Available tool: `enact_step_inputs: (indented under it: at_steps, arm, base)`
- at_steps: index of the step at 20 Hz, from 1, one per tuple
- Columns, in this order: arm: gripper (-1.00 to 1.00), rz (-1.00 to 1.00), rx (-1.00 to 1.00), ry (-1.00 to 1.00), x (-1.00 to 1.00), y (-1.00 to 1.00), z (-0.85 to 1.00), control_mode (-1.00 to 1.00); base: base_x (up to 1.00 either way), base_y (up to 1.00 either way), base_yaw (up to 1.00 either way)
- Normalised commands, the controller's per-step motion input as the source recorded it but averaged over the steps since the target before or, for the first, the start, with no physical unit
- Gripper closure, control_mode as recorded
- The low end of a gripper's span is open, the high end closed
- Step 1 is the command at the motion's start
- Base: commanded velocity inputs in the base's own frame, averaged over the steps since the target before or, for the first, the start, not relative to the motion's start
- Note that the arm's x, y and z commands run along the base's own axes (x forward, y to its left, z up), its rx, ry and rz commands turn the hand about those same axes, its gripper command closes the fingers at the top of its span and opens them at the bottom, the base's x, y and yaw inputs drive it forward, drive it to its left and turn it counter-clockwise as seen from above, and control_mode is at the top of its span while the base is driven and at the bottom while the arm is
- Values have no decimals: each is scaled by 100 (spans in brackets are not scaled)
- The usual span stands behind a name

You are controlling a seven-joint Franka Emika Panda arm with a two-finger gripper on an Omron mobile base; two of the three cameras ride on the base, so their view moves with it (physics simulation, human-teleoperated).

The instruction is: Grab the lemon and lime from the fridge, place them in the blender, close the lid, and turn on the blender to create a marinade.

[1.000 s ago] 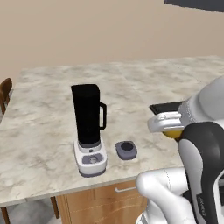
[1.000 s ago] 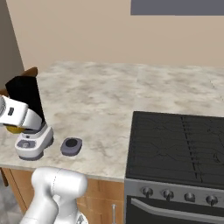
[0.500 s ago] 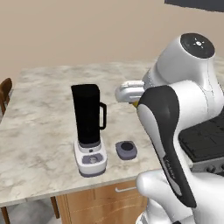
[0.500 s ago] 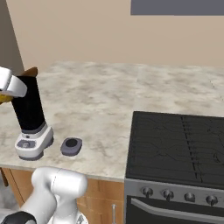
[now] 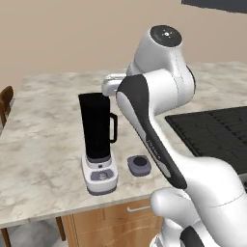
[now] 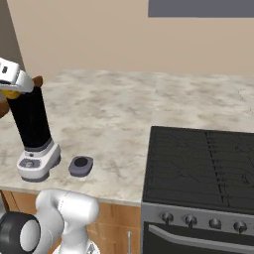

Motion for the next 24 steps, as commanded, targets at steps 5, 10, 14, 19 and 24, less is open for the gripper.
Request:
enact_step_inputs:
  at_steps: [5,10,14,19,24]
  arm:
    - [100,3,0,12,84,56,-20,-100]
    - [100,5,0,13,71,47,-39,-100]
    - [100,9,0,7,33,8,-48,-100]
    - [100,11,0,7,2,0,-48,-100]
    - [100,12,0,6,-2,0,-46,-100]
  base:
    - [0,0,0]
    - [0,0,0]
    - [0,0,0]
    - [0,0,0]
    - [0,0,0]
